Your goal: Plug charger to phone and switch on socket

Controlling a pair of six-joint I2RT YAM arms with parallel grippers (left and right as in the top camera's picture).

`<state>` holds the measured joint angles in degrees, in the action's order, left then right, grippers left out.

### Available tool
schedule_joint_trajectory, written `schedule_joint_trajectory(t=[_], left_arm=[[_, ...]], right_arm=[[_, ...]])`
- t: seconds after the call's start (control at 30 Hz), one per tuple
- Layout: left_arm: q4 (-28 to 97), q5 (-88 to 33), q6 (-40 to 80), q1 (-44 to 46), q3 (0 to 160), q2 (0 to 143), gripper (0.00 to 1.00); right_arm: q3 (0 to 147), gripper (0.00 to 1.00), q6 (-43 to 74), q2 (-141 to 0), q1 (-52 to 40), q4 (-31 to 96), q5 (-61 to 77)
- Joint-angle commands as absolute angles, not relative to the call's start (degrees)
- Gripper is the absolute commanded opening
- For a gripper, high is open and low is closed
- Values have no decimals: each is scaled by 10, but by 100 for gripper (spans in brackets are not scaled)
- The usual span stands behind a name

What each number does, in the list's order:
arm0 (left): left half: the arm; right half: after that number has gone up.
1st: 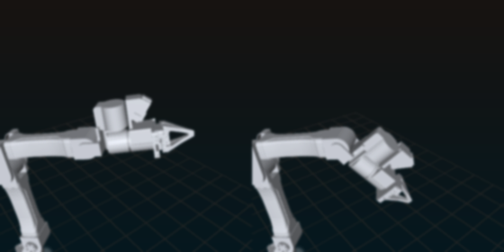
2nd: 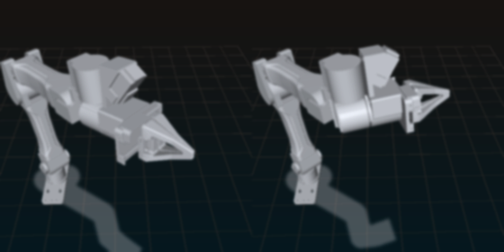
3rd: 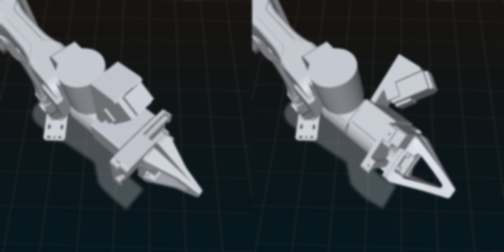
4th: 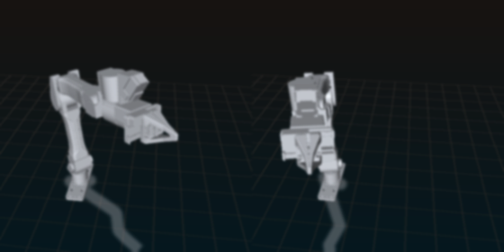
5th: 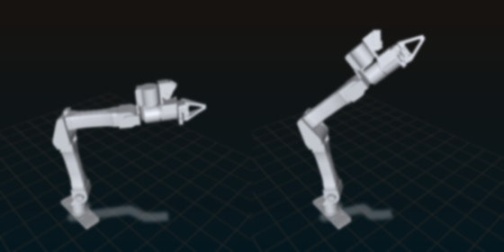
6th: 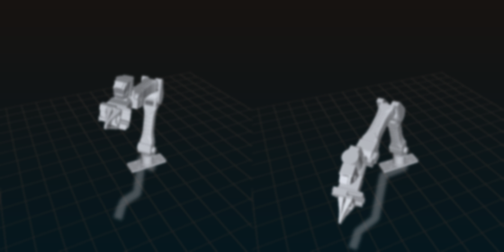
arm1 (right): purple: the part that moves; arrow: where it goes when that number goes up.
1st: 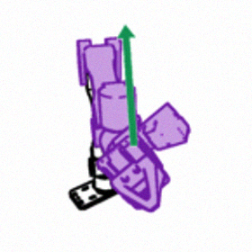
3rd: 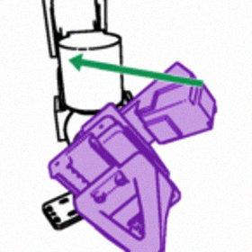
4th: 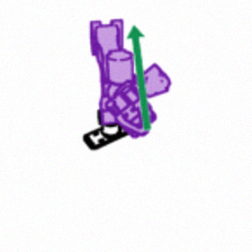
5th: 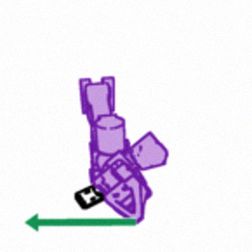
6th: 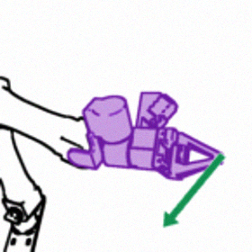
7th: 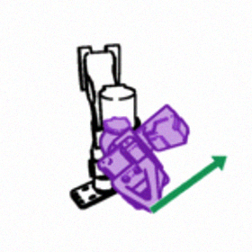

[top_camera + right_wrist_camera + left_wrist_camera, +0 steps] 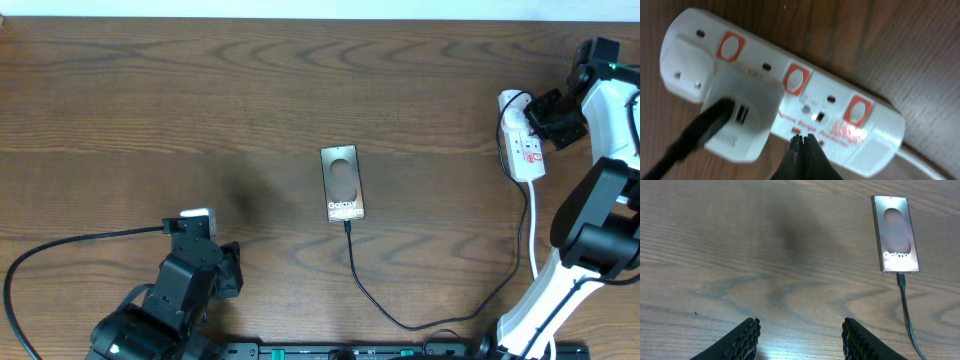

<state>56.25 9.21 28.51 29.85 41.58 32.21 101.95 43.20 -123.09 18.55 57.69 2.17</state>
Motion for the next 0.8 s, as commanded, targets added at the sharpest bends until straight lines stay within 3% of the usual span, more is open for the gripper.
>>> schedule_joint_trajectory(t=[0.0, 0.77], left_arm=[[565, 101, 289, 301, 416, 320, 54], [566, 101, 288, 301, 416, 320, 55]], right_arm=[[1033, 1, 439, -1239, 200, 567, 21], [1033, 1, 450, -1262, 207, 529, 38]])
